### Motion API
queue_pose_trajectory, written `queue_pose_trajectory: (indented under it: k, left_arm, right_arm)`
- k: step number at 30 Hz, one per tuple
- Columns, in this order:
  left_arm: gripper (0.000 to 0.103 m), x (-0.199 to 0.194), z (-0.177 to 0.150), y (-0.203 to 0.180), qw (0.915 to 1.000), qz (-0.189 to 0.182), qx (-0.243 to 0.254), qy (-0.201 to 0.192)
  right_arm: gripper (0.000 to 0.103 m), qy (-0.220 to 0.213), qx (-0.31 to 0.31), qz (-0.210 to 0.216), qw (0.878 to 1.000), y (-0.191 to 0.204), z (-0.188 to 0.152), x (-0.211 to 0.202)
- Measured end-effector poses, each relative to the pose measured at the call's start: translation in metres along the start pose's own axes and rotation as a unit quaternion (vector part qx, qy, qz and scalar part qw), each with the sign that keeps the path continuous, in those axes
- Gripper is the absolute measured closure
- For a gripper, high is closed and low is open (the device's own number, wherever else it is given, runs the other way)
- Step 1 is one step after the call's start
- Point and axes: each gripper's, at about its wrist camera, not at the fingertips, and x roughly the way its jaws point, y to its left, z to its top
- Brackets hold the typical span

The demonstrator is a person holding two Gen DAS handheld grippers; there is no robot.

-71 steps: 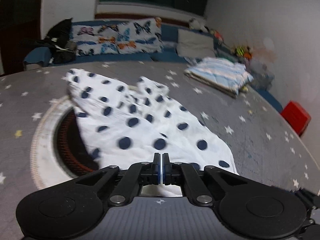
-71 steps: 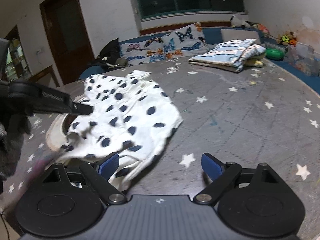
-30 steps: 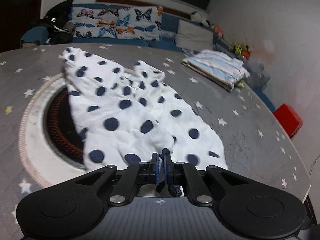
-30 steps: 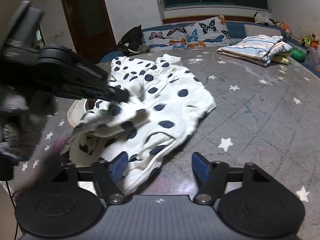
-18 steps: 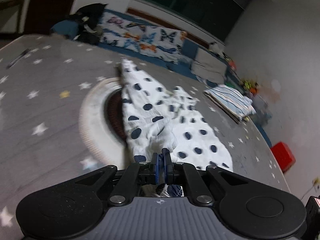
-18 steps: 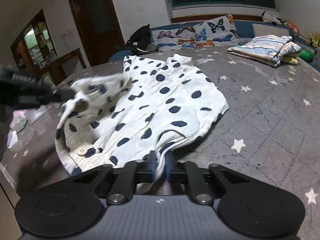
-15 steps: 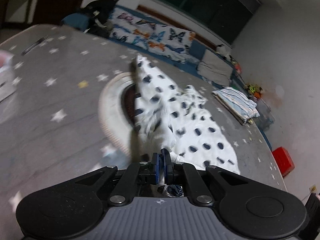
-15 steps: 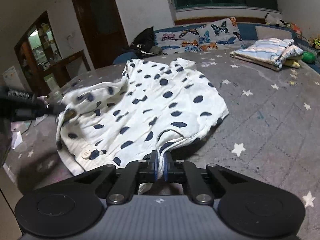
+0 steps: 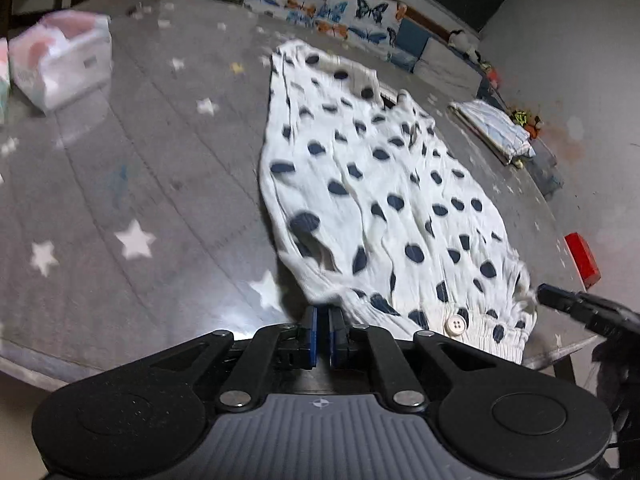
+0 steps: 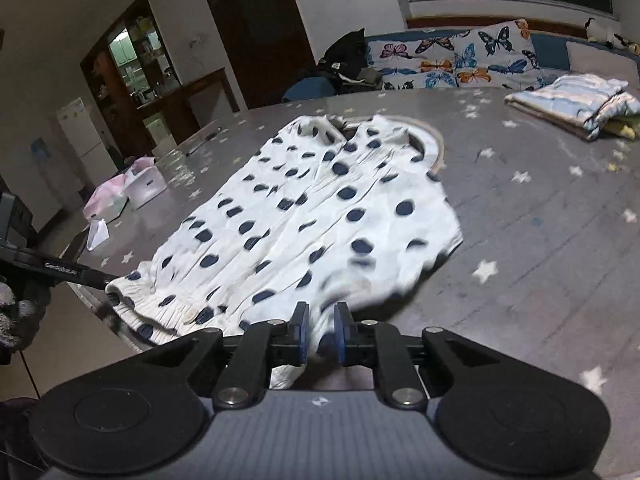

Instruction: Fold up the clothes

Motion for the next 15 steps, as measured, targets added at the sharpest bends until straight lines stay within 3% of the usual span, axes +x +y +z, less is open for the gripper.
queue_pose_trajectory:
  k: [7, 10, 15]
  left_arm:
    - [0.086, 0.001, 0.034, -0.014, 0.9984, 0.003, 0.03, -0.047]
    - [0.079, 0.021, 0.048, -0.027, 0.998, -0.007, 0.045, -0.044]
    - [0.078, 0.059, 0.069, -0.053, 0.9965, -0.034, 0.071, -0.03]
  right_arm:
    - [0.089, -0.028, 0.001, -0.056, 0.998, -0.037, 0.049, 0.01]
    - [0.086, -0.031, 0.029, -0.063, 0.997, -0.062, 0.074, 0.034]
    - [0.082, -0.018, 0.044, -0.05, 0.998, -0.085, 0.11, 0.086]
